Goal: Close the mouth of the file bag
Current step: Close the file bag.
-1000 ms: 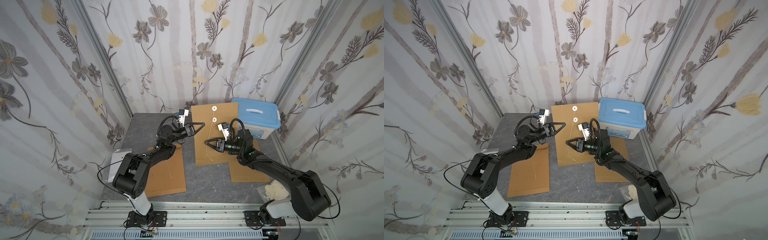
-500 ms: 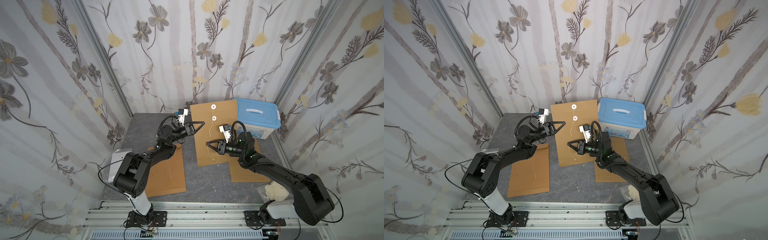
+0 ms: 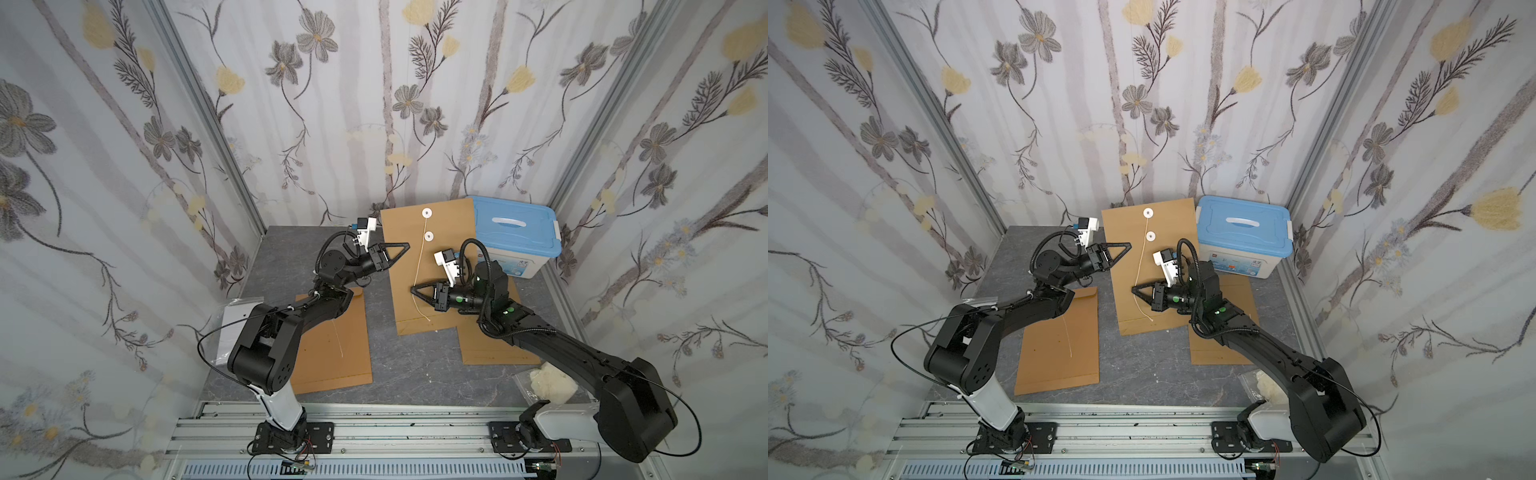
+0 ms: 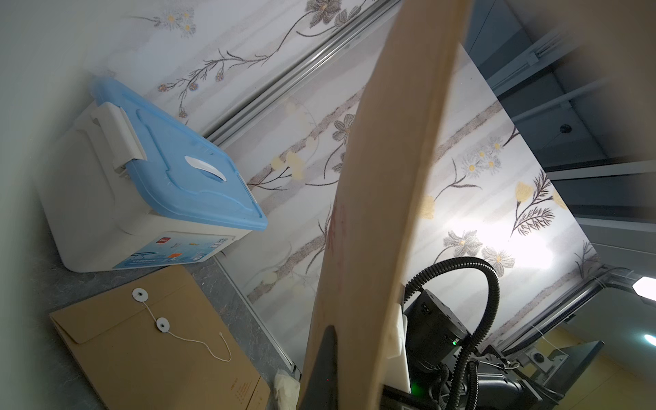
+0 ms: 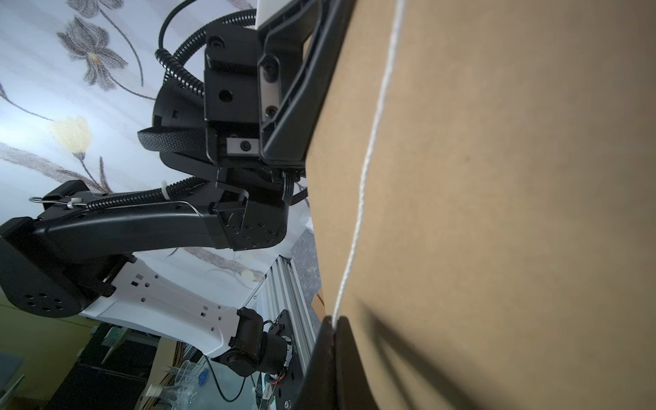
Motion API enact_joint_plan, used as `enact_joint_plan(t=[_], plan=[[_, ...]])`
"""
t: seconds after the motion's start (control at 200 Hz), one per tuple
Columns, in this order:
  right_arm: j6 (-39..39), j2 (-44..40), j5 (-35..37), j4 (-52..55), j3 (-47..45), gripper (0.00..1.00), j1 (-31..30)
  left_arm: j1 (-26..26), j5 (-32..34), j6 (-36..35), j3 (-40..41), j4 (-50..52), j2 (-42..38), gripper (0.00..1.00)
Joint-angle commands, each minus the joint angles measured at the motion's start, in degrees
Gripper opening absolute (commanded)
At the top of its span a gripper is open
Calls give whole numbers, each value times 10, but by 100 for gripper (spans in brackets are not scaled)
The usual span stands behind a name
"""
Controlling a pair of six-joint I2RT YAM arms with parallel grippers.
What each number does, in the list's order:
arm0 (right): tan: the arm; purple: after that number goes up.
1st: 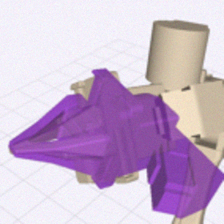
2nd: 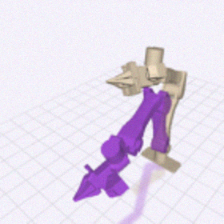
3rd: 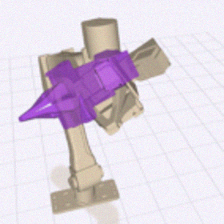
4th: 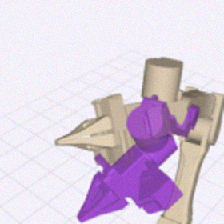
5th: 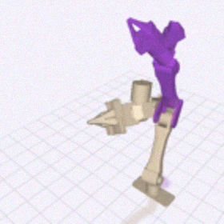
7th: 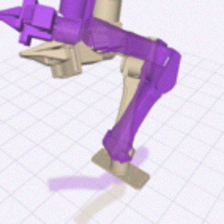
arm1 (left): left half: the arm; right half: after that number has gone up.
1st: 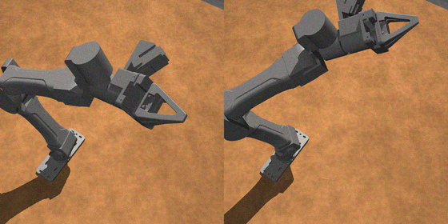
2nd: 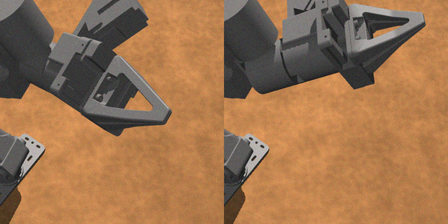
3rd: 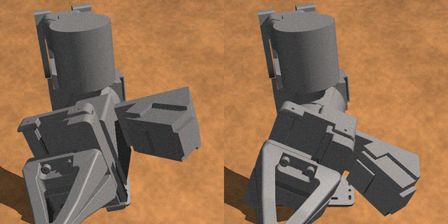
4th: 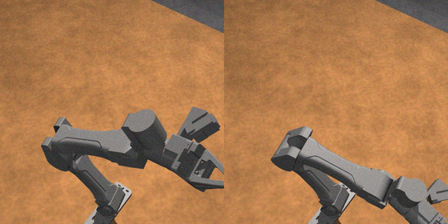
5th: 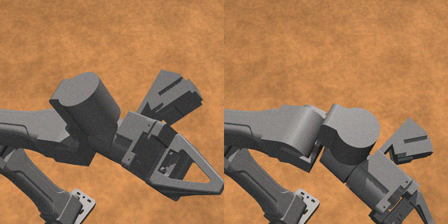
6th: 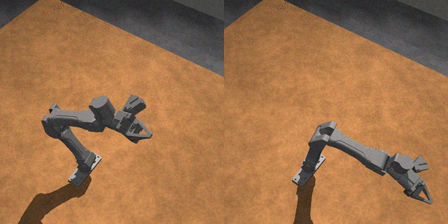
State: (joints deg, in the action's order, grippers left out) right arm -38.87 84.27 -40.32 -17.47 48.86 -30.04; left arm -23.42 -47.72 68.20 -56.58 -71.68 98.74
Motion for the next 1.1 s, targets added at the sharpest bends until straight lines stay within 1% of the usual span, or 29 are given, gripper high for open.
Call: enact_joint_plan(t=[0.0,0.145,0.255,0.39,0.53,0.794,0.984,1.094], plan=[[15,-4,2,37,5,0,17,0,-16,18,-7,-39,2,0],[17,-4,-20,62,2,0,45,0,-18,29,-8,-46,4,0],[37,0,-24,101,15,0,46,0,-23,36,-13,-53,8,0],[33,-4,-22,98,11,0,52,1,-23,51,-16,-68,13,0],[25,-13,-27,95,-1,0,78,4,-24,58,-16,-73,17,0],[56,-26,-27,165,12,0,106,4,-33,59,-13,-77,19,0],[67,-41,-40,204,19,0,147,4,-35,60,-11,-79,19,0],[84,-61,-39,239,29,0,169,4,-36,48,-9,-59,18,0]])
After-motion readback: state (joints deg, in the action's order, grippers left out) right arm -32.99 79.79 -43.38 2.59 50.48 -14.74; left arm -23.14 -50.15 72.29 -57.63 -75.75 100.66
